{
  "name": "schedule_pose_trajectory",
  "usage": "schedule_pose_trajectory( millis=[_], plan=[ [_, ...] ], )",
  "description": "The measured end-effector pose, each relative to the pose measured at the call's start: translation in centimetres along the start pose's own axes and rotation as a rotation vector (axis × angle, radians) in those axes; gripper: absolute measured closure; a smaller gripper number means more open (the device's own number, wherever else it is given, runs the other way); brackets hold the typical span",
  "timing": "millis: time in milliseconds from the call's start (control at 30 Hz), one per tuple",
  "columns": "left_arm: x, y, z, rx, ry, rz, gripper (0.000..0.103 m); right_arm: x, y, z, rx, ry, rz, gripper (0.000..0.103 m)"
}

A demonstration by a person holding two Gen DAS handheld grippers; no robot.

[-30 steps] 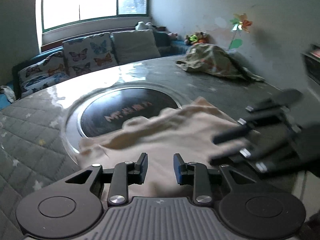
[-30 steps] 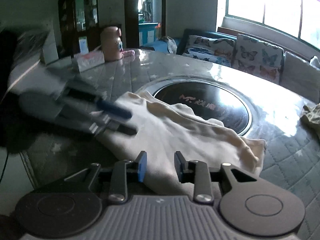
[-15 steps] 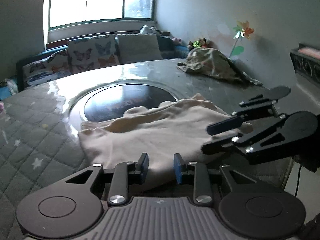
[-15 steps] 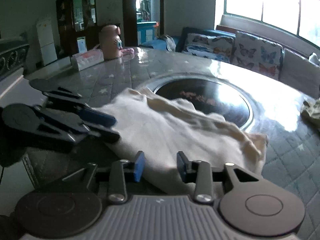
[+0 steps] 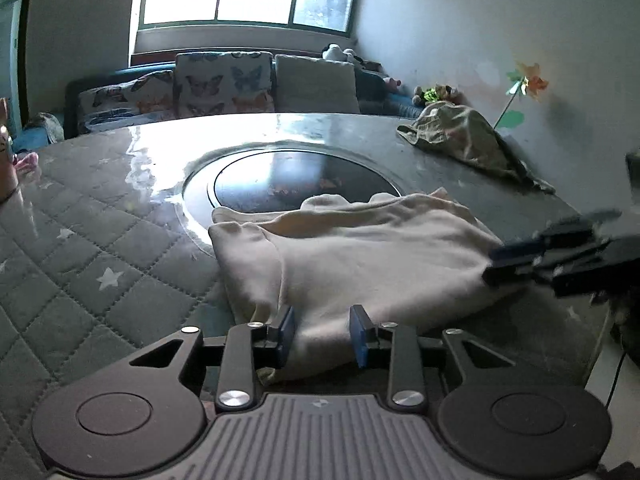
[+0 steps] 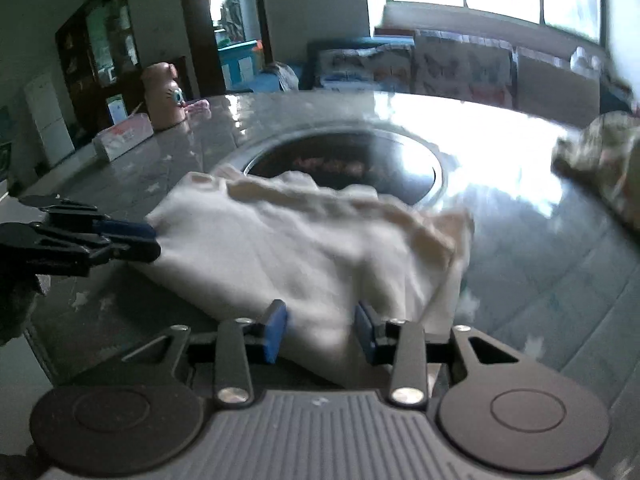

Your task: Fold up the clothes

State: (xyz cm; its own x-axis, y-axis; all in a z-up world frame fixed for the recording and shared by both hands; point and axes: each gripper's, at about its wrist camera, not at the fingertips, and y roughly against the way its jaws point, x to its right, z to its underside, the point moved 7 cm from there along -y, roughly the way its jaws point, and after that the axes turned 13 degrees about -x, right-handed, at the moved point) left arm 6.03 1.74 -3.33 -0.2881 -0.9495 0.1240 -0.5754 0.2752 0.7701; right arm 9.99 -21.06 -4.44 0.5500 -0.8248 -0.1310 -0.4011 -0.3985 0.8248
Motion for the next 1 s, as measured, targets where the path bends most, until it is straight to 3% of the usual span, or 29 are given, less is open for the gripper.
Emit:
schedule_pose_trajectory(
  millis=[200, 333, 500, 733, 800, 900, 1000],
  plan=[
    [0.0, 1.1, -0.5, 0.010, -0.016, -0.011, 0.063, 0.6, 1.3, -0.8, 0.039, -0.003, 0.020, 0.064],
    [-0.1, 0.4, -0.3, -0.005, -0.013, -0.017, 0.061, 1.7, 0.2, -0.5, 0.005, -0.032, 0.034, 0.064],
    [0.2, 1.4, -1.3, 0.027, -0.022, -0.008, 0.040, 1.7, 1.3, -1.8, 0.047, -0.013, 0.042, 0.064],
    [-1.0, 1.4, -2.1, 0.061, 0.028, -0.030, 0.025, 2.9, -1.7, -3.2, 0.021, -0.016, 0.078, 0.064],
    [-1.3, 1.5, -2.0, 0.064, 0.031, -0.044, 0.011, 3.4, -1.9, -3.3, 0.018, -0.040, 0.071, 0.063],
    [-1.5, 1.9, -2.3, 0.095, 0.036, -0.046, 0.000, 3.8, -1.2, -3.8, 0.041, -0.044, 0.090, 0.063],
    [-1.6, 2.2, -2.9, 0.119, 0.046, -0.046, 0.000, 4.2, -1.4, -4.5, 0.045, -0.049, 0.098, 0.063]
  ],
)
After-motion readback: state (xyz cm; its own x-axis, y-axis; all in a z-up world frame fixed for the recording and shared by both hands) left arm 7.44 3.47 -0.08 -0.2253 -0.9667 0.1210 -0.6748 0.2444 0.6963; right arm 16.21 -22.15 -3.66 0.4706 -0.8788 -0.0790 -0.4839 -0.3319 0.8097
